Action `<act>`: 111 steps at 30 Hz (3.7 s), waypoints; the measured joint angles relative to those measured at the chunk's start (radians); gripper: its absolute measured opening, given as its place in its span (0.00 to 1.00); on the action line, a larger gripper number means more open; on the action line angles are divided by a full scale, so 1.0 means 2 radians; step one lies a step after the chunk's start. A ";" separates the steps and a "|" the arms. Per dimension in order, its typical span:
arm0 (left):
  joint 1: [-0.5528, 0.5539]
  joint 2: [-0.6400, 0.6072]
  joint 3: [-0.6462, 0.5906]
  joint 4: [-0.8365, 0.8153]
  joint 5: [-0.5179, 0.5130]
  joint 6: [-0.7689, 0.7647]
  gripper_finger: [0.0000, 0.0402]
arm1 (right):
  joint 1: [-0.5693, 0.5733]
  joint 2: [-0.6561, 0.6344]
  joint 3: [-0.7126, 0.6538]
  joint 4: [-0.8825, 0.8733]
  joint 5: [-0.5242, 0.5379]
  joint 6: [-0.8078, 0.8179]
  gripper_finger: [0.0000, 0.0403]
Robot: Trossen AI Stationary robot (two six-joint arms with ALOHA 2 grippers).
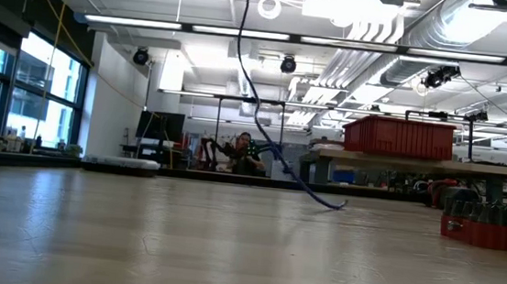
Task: Coil cords
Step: Coil the blue wire onto the spool
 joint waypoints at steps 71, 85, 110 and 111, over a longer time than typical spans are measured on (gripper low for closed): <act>-0.002 0.000 0.071 -0.389 0.163 -0.309 0.33 | -0.058 0.000 0.000 -0.030 -0.005 -0.180 0.00; 0.000 0.026 0.071 -0.199 0.150 -0.236 0.33 | -0.055 0.000 0.000 -0.024 0.000 -0.277 0.00; -0.006 0.048 0.071 -0.106 0.149 -0.211 0.02 | -0.039 0.000 0.000 0.008 -0.008 -0.307 0.00; -0.006 0.048 0.071 -0.108 0.146 -0.211 0.01 | -0.039 0.000 0.000 0.008 -0.006 -0.307 0.00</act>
